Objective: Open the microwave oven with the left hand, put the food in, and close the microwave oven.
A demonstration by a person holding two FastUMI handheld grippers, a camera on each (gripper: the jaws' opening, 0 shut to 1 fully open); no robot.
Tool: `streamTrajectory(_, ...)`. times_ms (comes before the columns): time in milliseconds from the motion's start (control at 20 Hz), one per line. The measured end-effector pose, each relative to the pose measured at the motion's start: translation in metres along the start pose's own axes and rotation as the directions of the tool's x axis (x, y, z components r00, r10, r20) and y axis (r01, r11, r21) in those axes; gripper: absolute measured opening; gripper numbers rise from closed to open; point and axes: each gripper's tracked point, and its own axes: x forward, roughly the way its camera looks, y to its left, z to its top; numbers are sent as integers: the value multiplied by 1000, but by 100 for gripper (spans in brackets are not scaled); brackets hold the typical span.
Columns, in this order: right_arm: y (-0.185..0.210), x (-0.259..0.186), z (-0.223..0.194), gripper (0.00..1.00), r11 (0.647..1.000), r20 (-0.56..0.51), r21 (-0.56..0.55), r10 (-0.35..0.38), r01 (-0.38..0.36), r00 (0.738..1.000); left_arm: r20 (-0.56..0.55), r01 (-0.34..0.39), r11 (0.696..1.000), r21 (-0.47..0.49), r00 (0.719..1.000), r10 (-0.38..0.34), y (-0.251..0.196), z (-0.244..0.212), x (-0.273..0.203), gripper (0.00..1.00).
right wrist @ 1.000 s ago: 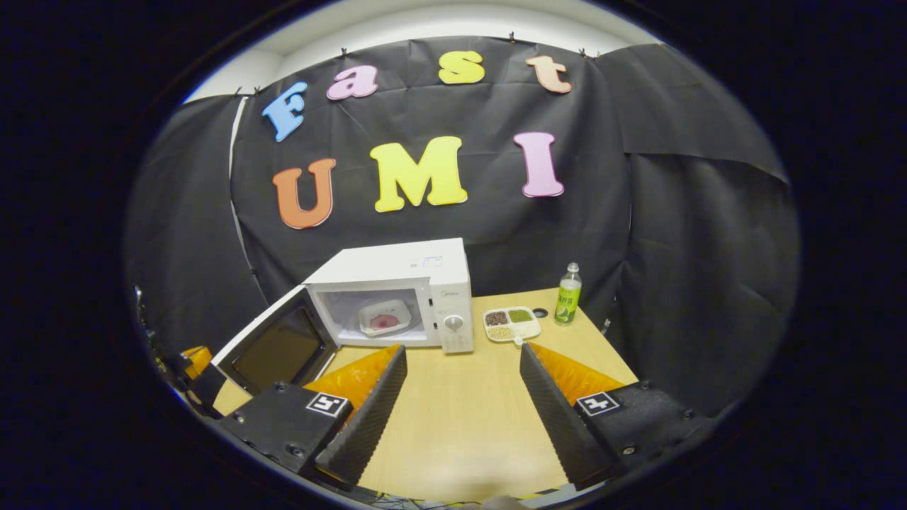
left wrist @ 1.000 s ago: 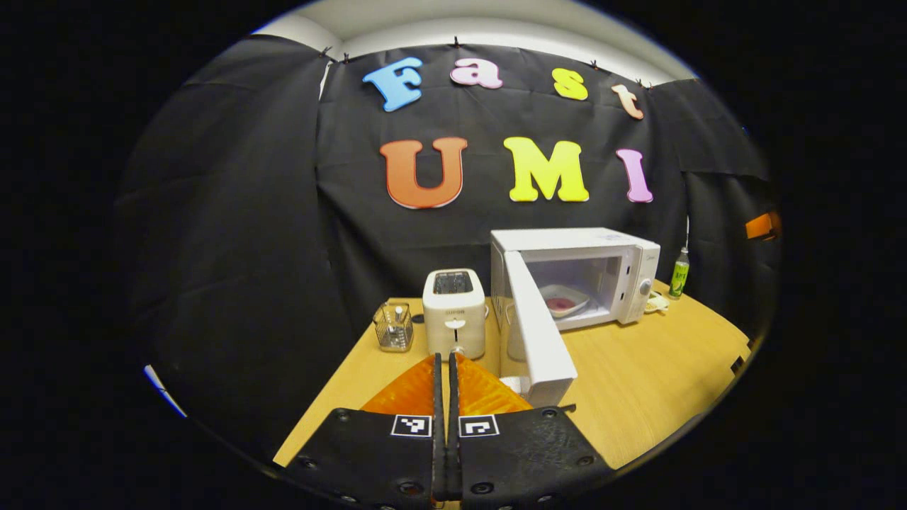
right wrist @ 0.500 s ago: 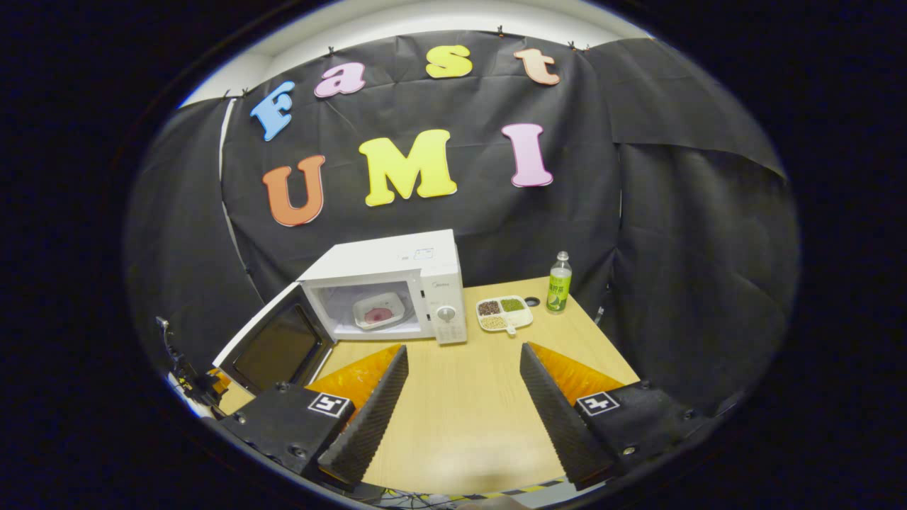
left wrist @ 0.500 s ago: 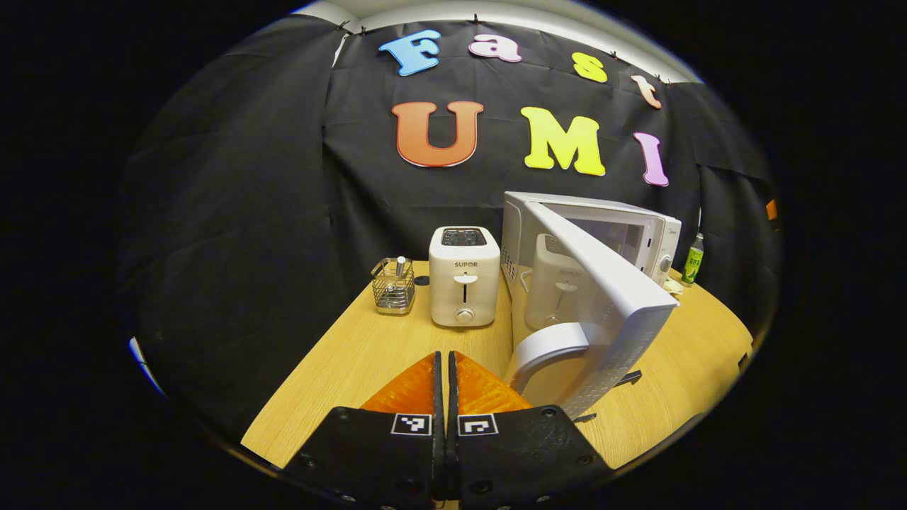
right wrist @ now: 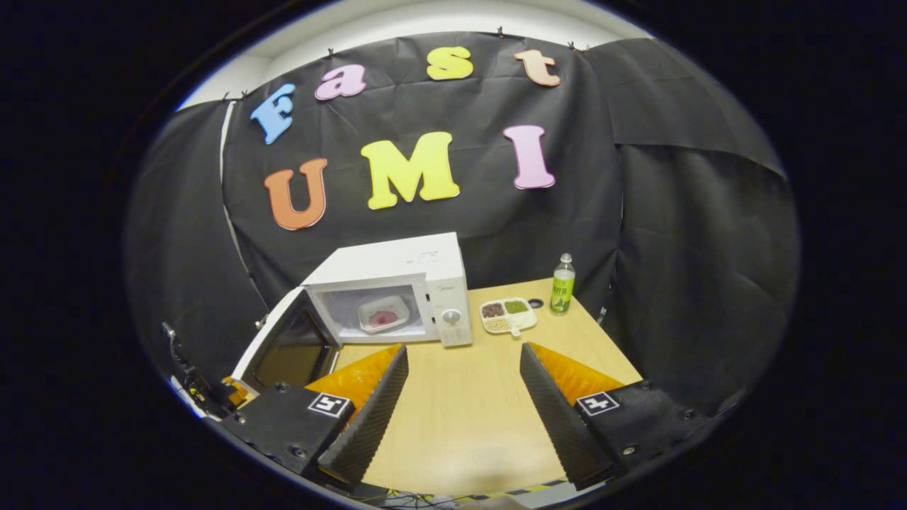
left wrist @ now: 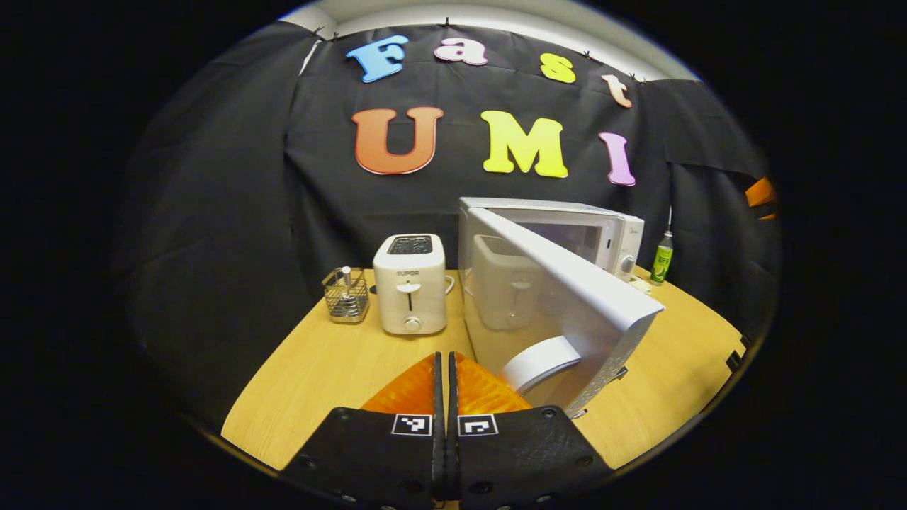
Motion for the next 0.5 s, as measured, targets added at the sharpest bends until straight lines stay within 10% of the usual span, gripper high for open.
streamTrajectory(500, -13, 4, -5, 92, 1000, -16, 23, -10, 10, 1000, 2, 229, 968, 102, 973, -230, -117, 21, 36, 0)
